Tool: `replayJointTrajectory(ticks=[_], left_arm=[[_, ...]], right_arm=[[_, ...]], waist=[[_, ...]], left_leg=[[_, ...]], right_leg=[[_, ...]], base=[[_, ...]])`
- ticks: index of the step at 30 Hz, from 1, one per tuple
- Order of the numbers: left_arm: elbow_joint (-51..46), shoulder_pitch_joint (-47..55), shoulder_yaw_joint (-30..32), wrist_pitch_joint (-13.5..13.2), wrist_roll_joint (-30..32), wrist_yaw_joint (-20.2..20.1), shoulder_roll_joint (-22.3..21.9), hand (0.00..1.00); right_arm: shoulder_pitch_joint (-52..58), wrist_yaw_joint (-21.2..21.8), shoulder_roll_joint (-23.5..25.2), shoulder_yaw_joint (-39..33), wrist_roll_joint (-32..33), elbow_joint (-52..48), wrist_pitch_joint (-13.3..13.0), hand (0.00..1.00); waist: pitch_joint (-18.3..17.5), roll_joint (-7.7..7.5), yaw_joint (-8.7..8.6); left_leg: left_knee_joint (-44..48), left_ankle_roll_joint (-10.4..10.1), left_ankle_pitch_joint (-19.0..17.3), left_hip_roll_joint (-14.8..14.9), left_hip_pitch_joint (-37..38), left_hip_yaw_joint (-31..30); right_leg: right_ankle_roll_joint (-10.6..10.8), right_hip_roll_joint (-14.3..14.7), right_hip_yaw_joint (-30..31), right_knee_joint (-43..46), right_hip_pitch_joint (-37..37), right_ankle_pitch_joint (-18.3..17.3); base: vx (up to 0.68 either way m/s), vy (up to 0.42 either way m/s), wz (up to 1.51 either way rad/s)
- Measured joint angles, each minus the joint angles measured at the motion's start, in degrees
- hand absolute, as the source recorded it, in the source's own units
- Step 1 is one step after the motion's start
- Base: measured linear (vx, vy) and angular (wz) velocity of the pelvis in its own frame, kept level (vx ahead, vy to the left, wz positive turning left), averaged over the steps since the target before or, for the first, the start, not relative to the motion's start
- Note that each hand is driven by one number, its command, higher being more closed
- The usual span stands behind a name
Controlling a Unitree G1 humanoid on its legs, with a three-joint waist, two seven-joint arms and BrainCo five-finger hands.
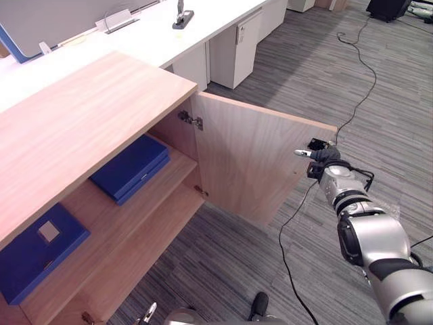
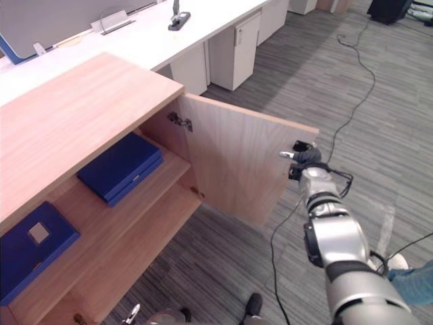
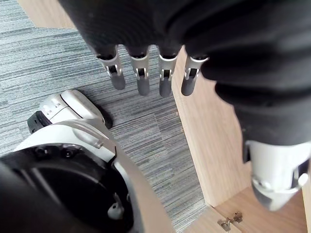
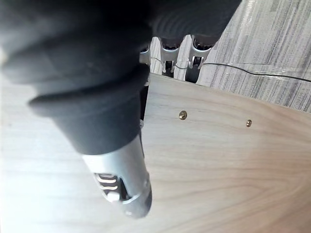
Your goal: Walk over to the cabinet, pick up the folder, carry it to the office cabinet, place the folder inside the office cabinet, then close the office cabinet door
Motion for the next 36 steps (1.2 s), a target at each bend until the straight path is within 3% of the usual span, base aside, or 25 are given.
replayJointTrajectory(ticks=[6,12,13,14,16,19,23,25,28,29,31,36], left_arm=[[0.1,0.0,-0.2,0.1,0.1,-0.2,0.0,0.0],[1.9,0.0,1.6,0.1,1.7,-0.3,0.2,0.0],[1.9,-0.1,2.5,0.1,1.7,-0.4,0.2,0.0],[1.9,-0.5,3.5,0.1,1.7,-0.6,0.4,0.0],[1.9,-0.9,4.1,0.1,1.7,-0.6,0.6,0.0],[1.9,-3.1,6.3,0.0,1.8,-0.6,0.6,0.0],[1.9,-3.3,8.0,0.1,2.9,-1.0,-0.3,0.0],[2.0,-3.2,9.3,0.1,3.9,-1.2,-0.6,0.0],[2.8,-1.5,14.0,0.2,4.5,-1.4,-0.3,0.0],[3.6,-0.7,16.1,0.2,4.5,-1.5,0.4,0.0],[4.3,-0.3,18.5,0.3,4.5,-1.5,1.2,0.0],[5.0,-0.4,21.3,0.3,6.5,-1.5,1.5,0.0]], right_arm=[[-0.6,-0.3,-0.6,5.8,1.0,-1.5,0.0,0.0],[7.2,0.7,-4.4,28.5,-8.1,-17.0,0.0,0.0],[8.6,2.7,-6.0,35.3,-10.2,-20.8,0.1,0.0],[9.7,7.4,-7.5,43.6,-15.1,-25.0,0.4,0.0],[10.5,10.3,-7.8,48.1,-18.5,-27.6,0.6,0.0],[13.1,20.7,-4.7,59.0,-27.0,-40.3,-1.0,0.0],[15.5,26.1,7.6,62.5,-30.5,-42.5,-5.4,0.0],[15.5,28.0,8.9,63.4,-31.8,-44.2,-7.2,0.0],[16.2,30.4,8.8,65.3,-32.5,-45.9,-8.0,0.0],[16.8,31.1,8.1,65.3,-33.4,-46.2,-8.0,0.0],[17.1,31.4,6.4,65.3,-33.9,-47.9,-7.9,0.0],[17.8,32.5,5.0,65.2,-33.9,-51.1,-7.9,0.0]], waist=[[0.3,0.42,-0.28],[0.3,0.44,-2.35],[0.3,0.41,-2.87],[0.2,0.44,-3.23],[0.2,0.48,-3.26],[-0.2,0.55,-2.87],[-3.2,0.71,-1.12],[-3.5,0.46,-0.01],[-4.7,-1.62,-0.35],[-5.7,-3.15,-0.39],[-6.6,-4.64,-0.48],[-7.0,-5.51,-0.49]], left_leg=[[0.4,0.0,0.0,0.0,-0.4,-0.3],[1.1,-1.2,-0.9,2.0,0.4,2.5],[1.2,-1.5,-1.0,2.6,0.5,3.5],[2.0,-1.6,-1.1,3.4,0.2,4.2],[2.5,-1.7,-1.1,3.9,0.1,4.3],[3.6,-2.2,-0.8,5.6,-0.6,4.2],[2.6,-2.9,0.6,6.3,-1.6,4.2],[2.4,-2.9,0.6,6.2,-1.6,4.2],[1.7,-2.9,0.6,5.7,-1.4,4.4],[1.5,-2.9,0.6,5.3,-1.4,4.9],[1.2,-2.8,0.5,4.9,-1.6,5.3],[2.4,-2.0,-0.8,4.2,-1.6,6.7]], right_leg=[[0.0,0.1,-0.1,0.0,-0.2,0.0],[-0.1,2.3,2.6,0.0,-0.7,-0.1],[-0.3,3.1,3.4,0.0,-1.1,-0.2],[-0.8,4.0,4.0,0.0,-1.5,-0.3],[-1.2,4.5,4.3,0.0,-1.5,-0.5],[-2.4,6.3,4.2,0.0,-1.6,-1.3],[-3.2,6.9,3.1,0.0,-2.6,-1.3],[-3.3,6.8,3.0,0.0,-2.6,-1.2],[-3.0,6.1,2.8,0.0,-2.7,-0.9],[-2.8,5.8,3.3,0.0,-3.0,-0.6],[-2.6,5.5,3.7,0.0,-3.5,0.0],[-2.3,4.8,5.2,-0.1,-3.6,0.9]], base=[[0.04,0.052,-0.01],[0.04,0.029,-0.28],[0.03,-0.015,-0.44],[0.02,-0.025,-0.42],[0.02,-0.037,-0.2],[0.04,-0.072,0.02],[0.05,-0.035,0.14],[0.03,0.067,0.13],[0.01,0.134,0.02],[0.0,0.108,-0.1],[-0.02,0.125,-0.12],[-0.04,0.113,-0.13]])
